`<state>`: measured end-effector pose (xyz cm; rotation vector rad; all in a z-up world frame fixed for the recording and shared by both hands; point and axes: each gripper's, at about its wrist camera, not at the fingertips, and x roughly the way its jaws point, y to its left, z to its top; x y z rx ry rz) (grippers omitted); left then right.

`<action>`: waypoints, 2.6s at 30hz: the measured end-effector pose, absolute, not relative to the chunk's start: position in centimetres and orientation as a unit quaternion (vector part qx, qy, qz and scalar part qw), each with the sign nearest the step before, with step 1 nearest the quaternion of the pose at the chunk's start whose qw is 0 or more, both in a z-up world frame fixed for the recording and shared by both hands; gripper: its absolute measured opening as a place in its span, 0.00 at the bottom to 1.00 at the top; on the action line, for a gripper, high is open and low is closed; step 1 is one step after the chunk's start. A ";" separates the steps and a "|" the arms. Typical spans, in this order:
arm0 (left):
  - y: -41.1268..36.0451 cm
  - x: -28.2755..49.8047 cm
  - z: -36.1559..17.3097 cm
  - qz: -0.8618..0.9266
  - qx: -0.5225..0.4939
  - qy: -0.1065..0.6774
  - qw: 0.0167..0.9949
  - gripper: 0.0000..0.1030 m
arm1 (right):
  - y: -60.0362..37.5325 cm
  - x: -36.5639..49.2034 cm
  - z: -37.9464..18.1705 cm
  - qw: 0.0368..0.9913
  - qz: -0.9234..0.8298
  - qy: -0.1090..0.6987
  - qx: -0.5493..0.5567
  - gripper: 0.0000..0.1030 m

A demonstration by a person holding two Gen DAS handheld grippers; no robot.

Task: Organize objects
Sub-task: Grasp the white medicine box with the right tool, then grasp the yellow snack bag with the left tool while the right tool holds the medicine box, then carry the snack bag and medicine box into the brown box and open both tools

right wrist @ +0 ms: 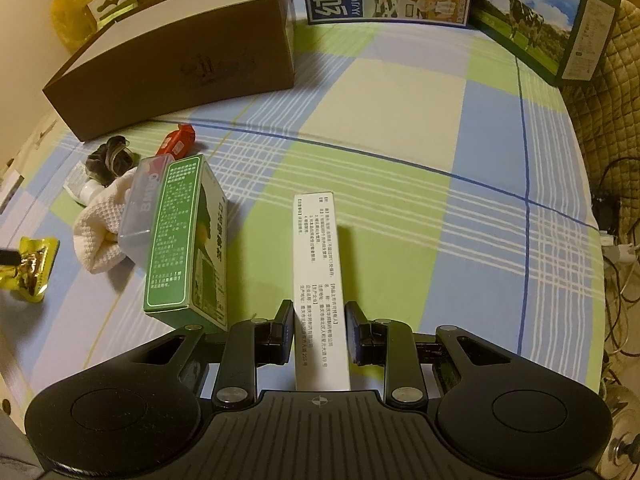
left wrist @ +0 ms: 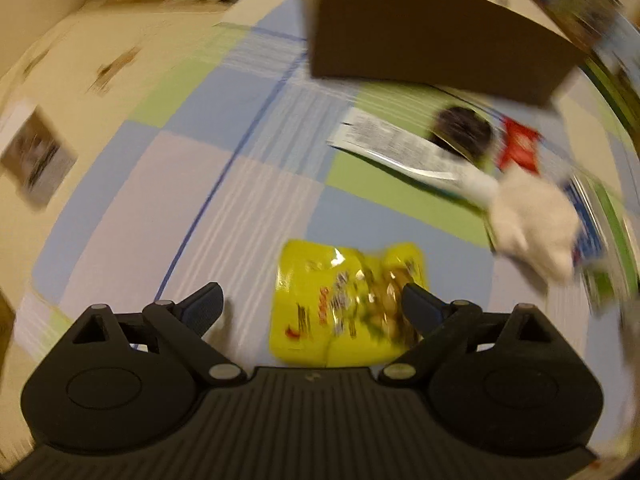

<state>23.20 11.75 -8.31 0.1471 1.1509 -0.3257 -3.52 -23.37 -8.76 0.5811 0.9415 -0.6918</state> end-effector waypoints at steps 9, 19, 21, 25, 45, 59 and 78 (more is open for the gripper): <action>11.4 20.5 -9.3 -0.265 0.258 0.492 0.789 0.91 | -23.5 -4.4 -8.7 0.793 -0.324 0.433 0.282 0.23; 9.0 21.9 -10.4 -0.328 0.317 0.445 0.771 0.92 | -23.3 -4.8 -8.7 0.787 -0.334 0.433 0.287 0.23; 8.3 22.2 -10.6 -0.353 0.338 0.430 0.759 0.92 | -23.1 -4.8 -8.7 0.785 -0.336 0.433 0.288 0.23; 7.2 23.1 -10.7 -0.390 0.350 0.420 0.741 0.93 | -23.0 -5.1 -8.6 0.781 -0.344 0.431 0.293 0.23; 7.1 23.9 -10.0 -0.373 0.209 0.488 0.761 0.56 | -23.4 -5.0 -8.9 0.764 -0.370 0.432 0.305 0.23; 8.4 25.0 -7.8 -0.314 0.133 0.494 0.800 0.54 | -24.1 -3.0 -9.3 0.767 -0.364 0.447 0.281 0.22; 6.9 28.2 -0.3 -0.326 0.100 0.416 0.843 0.54 | -26.4 1.1 -1.1 0.834 -0.317 0.372 0.256 0.22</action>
